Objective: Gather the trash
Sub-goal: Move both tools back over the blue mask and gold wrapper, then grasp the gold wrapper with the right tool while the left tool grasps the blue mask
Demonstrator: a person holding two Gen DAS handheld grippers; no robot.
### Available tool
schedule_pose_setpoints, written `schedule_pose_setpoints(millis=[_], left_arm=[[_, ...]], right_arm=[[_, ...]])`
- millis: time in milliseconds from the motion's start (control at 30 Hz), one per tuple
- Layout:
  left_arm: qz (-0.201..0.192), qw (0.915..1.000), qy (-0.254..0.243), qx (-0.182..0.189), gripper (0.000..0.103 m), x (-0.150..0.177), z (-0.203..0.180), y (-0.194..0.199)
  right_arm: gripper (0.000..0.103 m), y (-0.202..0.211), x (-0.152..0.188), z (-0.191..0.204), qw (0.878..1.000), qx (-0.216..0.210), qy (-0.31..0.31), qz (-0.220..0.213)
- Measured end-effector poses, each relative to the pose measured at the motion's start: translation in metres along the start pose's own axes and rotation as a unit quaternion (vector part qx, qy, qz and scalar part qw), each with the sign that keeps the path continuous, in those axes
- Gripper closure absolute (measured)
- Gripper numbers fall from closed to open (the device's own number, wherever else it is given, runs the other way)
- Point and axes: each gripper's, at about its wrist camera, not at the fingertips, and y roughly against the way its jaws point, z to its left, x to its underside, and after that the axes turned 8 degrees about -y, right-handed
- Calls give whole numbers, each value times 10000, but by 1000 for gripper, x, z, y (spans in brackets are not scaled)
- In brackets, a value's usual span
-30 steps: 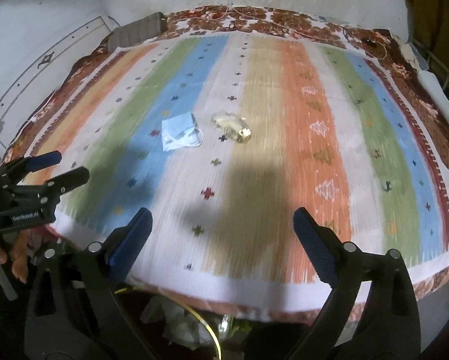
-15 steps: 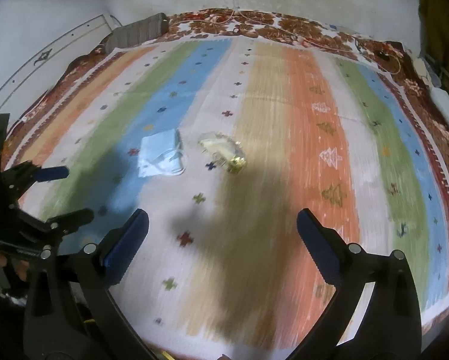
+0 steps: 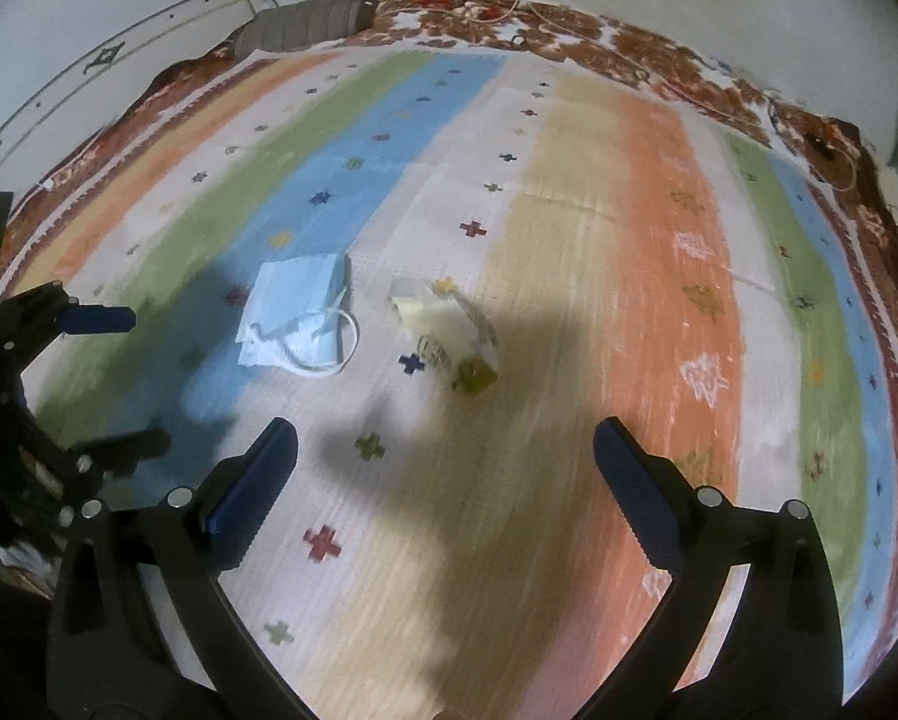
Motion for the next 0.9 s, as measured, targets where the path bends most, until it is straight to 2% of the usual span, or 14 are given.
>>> schedule_pose_setpoints(millis=[333, 400, 433, 500, 600, 667, 767, 900], left_arm=[[-9, 9993, -373, -60, 6, -22, -2, -27], [46, 9986, -529, -47, 6, -25, -2, -32], [66, 9982, -593, -44, 7, -27, -2, -34], [63, 9980, -629, -56, 7, -29, 2, -37], [68, 9977, -670, -101, 7, -31, 5, -43], [143, 9959, -879, -160, 7, -30, 1, -50], [221, 9885, -1372, -600, 7, -31, -10, -59], [223, 9882, -1342, -703, 8, -40, -12, -62]], right_arm=[[12, -43, -19, 5, 9986, -76, 478, 220], [17, -52, -22, 6, 9983, -44, 529, 239], [24, -55, -22, 4, 9983, -47, 537, 220], [27, -61, -25, -2, 9990, 5, 433, 97], [31, -75, -29, -10, 9991, -182, 314, 200], [38, -82, -28, -12, 9988, -260, 316, 265], [52, -92, -26, -15, 9986, -257, 257, 377], [64, -94, -23, -18, 9991, -215, 121, 359]])
